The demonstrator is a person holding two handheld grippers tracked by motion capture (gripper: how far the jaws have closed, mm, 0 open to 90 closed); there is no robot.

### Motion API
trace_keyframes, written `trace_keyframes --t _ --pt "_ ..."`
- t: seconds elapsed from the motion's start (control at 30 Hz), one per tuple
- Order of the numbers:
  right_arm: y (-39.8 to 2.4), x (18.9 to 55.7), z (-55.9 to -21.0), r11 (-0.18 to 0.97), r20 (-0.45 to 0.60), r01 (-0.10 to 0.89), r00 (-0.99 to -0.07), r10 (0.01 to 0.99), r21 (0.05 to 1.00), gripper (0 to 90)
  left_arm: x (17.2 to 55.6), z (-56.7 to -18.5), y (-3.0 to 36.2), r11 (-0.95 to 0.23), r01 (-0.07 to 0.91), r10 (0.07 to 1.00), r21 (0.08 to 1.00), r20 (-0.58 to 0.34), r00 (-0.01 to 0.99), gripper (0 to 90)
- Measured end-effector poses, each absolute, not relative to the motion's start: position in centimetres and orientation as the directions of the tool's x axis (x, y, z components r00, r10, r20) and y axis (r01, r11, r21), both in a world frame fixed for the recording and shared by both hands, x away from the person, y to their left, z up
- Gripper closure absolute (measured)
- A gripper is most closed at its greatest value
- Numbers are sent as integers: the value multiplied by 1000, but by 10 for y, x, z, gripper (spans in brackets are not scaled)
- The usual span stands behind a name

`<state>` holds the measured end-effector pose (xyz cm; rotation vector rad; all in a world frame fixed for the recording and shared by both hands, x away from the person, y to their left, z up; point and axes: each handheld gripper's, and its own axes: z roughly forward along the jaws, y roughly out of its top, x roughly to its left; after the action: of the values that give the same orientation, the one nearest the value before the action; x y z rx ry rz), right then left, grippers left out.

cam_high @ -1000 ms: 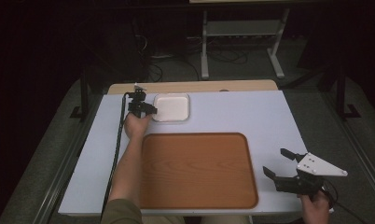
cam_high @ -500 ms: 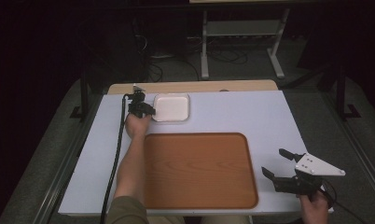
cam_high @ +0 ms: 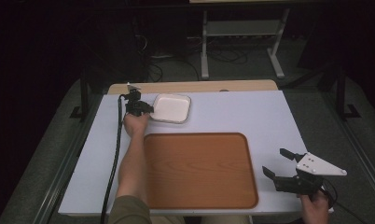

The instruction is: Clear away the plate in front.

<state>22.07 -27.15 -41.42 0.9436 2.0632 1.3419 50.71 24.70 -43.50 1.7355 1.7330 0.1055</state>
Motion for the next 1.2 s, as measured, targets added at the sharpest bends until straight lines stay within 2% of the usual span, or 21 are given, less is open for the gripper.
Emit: trace_keyframes --t 0.33,0.53,1.2 --pt "-271 221 -414 277 -40 278 -634 772 920 130 501 -420 253 142 836 902 531 -417 112 893" --pt "-270 220 -414 274 -38 280 -632 774 920 130 494 -414 243 77 831 895 550 -406 185 893" --pt "-269 220 -414 276 -39 281 -631 774 919 130 462 -374 270 101 776 848 622 -462 260 893"
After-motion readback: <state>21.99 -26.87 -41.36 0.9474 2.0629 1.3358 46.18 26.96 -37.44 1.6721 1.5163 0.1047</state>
